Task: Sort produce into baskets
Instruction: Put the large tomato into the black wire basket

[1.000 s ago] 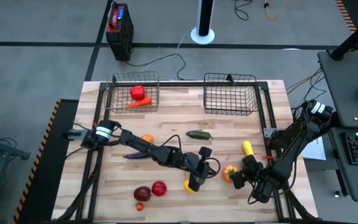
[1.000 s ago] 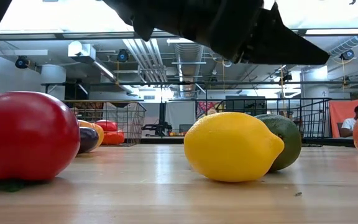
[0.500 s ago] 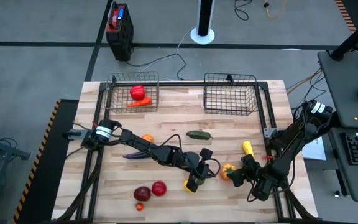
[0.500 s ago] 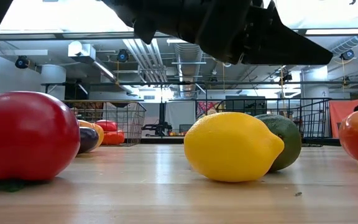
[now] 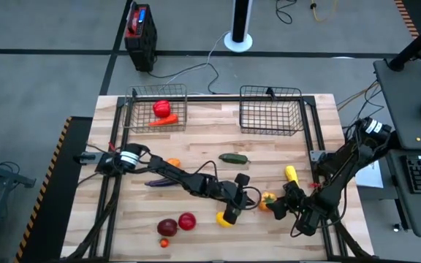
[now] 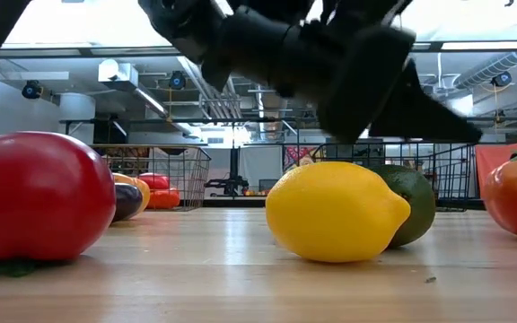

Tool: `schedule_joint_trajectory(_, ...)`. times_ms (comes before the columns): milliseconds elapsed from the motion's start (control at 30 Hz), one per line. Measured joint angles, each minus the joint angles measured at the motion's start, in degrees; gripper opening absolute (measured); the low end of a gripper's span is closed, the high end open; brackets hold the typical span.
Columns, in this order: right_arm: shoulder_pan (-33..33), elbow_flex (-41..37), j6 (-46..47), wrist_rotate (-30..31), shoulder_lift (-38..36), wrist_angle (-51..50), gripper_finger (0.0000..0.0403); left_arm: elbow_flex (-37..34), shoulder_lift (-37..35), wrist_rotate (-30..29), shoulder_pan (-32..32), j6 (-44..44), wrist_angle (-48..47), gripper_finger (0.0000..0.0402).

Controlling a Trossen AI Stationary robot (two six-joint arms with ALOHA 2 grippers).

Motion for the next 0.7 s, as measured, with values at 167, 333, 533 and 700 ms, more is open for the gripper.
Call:
schedule_joint_trajectory(167,-0.1,0.0,-0.6,0.8,0.4,0.2,0.0354,0.3,-0.2,-0.1,0.8,0.0,0.3,0.0)
schedule_joint_trajectory(333,-0.1,0.0,-0.6,2.4,0.5,1.1,0.0354,0.4,0.5,0.1,1.0,0.0,0.6,0.0)
schedule_joint_trajectory(533,-0.4,0.0,-0.6,4.1,0.5,3.7,0.0354,0.9,2.1,2.1,1.1,-0.1,0.3,0.0)
schedule_joint_trajectory(700,-1.5,-0.1,-1.5,3.1,0.5,3.5,0.0354,0.9,2.1,2.2,1.3,-0.4,-0.3,0.0)
